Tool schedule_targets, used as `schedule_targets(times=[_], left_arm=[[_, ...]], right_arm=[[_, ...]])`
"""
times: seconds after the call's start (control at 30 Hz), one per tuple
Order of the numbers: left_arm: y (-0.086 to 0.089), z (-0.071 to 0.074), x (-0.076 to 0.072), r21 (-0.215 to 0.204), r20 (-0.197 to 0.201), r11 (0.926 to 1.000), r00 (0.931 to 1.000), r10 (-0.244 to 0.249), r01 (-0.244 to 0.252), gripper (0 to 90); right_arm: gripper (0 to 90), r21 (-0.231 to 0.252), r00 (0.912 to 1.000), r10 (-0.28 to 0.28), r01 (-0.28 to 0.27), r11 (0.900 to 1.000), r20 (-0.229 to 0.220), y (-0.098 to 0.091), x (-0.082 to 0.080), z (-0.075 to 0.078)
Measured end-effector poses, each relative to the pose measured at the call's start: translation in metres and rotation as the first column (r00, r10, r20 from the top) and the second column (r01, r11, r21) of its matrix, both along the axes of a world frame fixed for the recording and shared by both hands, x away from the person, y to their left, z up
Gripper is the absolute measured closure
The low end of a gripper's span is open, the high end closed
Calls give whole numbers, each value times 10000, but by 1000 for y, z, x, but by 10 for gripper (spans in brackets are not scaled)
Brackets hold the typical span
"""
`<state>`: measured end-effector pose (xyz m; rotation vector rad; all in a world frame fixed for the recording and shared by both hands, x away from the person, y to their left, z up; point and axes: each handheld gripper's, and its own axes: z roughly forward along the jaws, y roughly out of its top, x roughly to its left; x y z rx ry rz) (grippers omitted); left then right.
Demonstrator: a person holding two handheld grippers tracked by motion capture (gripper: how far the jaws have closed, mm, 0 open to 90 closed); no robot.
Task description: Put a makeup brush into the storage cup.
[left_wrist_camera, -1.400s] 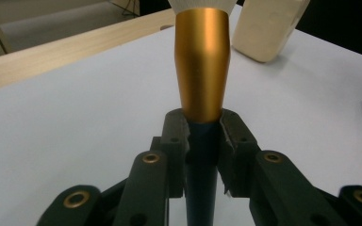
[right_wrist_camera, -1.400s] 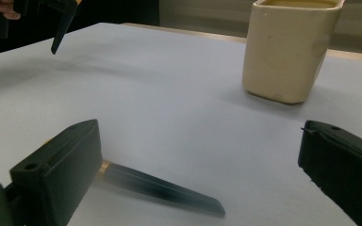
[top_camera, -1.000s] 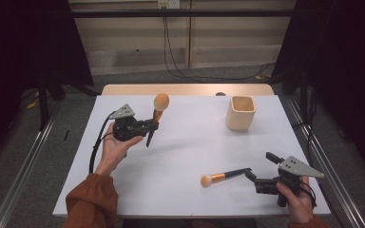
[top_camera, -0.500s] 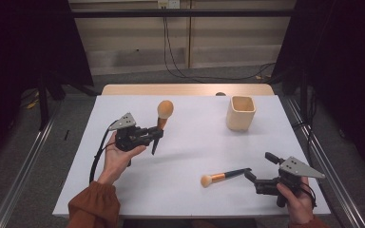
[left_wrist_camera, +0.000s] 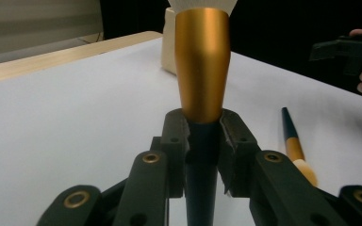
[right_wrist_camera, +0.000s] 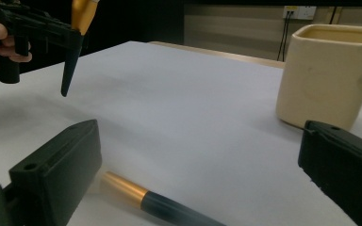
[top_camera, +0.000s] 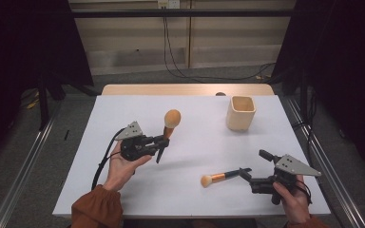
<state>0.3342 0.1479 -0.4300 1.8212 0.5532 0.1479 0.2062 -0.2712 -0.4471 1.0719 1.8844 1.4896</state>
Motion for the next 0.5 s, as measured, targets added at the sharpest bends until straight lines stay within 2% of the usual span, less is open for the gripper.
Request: schedule_targets(times=[0.07,0.2,0.27,0.5], left_arm=[[-2,1,-3,-62,9,10000,10000,-28,28,744],[-5,2,-10,-198,53,9997,9999,-120,121,744],[-8,2,-13,-261,12,9994,9997,-227,227,743],[-14,1,-17,-228,37,9988,9991,-422,422,744]], right_arm=[[0,-106,9999,114,-114,9999,9,4,2,4],[0,190,9988,455,-458,9988,160,11,6,13],[0,165,9973,692,-696,9974,248,19,11,19],[0,305,9857,1670,-1676,9854,213,41,19,27]])
